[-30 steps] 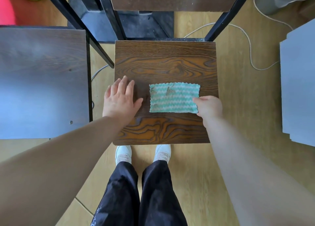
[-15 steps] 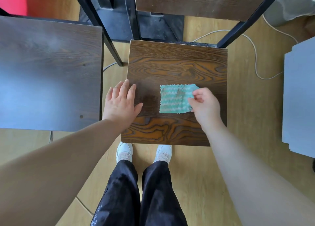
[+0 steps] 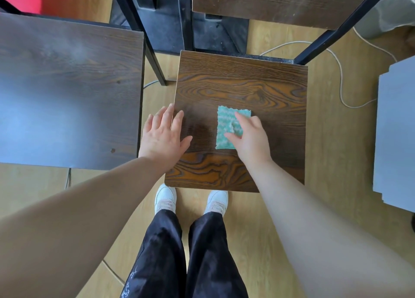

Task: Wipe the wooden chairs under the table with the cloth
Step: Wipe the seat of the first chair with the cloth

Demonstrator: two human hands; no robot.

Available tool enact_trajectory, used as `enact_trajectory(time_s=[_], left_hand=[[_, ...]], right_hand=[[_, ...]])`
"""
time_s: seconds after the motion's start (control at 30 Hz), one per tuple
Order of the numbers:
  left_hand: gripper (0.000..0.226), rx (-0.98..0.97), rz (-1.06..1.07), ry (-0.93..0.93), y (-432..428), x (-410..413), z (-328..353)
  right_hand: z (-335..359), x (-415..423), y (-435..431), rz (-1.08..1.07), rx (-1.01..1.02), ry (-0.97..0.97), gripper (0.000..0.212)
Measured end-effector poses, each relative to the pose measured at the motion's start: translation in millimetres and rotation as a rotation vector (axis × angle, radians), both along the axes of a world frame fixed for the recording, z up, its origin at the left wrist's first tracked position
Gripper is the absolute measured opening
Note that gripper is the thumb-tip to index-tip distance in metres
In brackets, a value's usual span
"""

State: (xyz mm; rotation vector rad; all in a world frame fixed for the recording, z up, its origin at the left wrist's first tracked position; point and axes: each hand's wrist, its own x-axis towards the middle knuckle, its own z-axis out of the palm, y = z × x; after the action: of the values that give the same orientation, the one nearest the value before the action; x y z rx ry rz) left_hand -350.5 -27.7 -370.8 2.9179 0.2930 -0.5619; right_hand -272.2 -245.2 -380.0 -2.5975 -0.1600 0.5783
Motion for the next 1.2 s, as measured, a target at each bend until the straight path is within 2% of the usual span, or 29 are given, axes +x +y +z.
enact_trajectory(time_s=[0.07, 0.13, 0.23, 0.33, 0.4, 0.5, 0.63, 0.73, 0.83, 0.93, 1.03, 1.2], left_hand=[[0.069, -0.005, 0.007, 0.000, -0.3, 0.2, -1.0], [0.069, -0.010, 0.005, -0.001, 0.3, 0.3, -1.4], [0.069, -0.013, -0.001, 0.006, 3.1, 0.3, -0.9], [0.069, -0.003, -0.006, 0.022, 4.8, 0.7, -1.1], [0.068, 0.004, -0.007, 0.021, 6.0, 2.4, -3.4], [0.068, -0.004, 0.003, 0.007, 7.8, 11.5, -8.2], [0.071, -0.024, 0.018, -0.015, 12.0, 27.9, -14.1], [0.072, -0.036, 0.023, -0.023, 18.2, 41.0, -17.0], [0.072, -0.025, 0.031, -0.015, 25.9, 56.2, -16.5], [0.072, -0.032, 0.037, -0.021, 32.0, 68.0, -14.3], [0.072, -0.041, 0.032, -0.015, 35.2, 71.3, -13.2], [0.071, -0.042, 0.033, 0.002, 36.6, 59.0, -13.0]], right_hand=[[-5.7, -0.5, 9.0, 0.041, -0.100, -0.015, 0.062], [-14.1, -4.0, 14.0, 0.067, -0.132, -0.059, 0.056], [-20.1, -22.8, 15.2, 0.125, 0.022, -0.108, 0.040], [-16.5, -53.5, 11.6, 0.251, 0.067, -0.088, 0.037], [-12.2, -57.7, 10.2, 0.237, 0.103, -0.041, 0.036], [-8.3, -18.5, 9.0, 0.096, 0.176, -0.144, 0.035], [-2.6, 76.5, 14.4, -0.148, 0.096, -0.220, 0.037], [-1.7, 132.8, 27.7, -0.178, -0.081, -0.233, 0.041], [-8.7, 154.5, 43.9, -0.160, -0.084, -0.150, 0.043], [-15.8, 148.1, 51.5, -0.117, -0.106, -0.162, 0.042], [-16.2, 126.9, 53.8, -0.094, -0.043, -0.143, 0.021], [-14.1, 66.9, 56.7, 0.017, -0.012, -0.084, 0.024]])
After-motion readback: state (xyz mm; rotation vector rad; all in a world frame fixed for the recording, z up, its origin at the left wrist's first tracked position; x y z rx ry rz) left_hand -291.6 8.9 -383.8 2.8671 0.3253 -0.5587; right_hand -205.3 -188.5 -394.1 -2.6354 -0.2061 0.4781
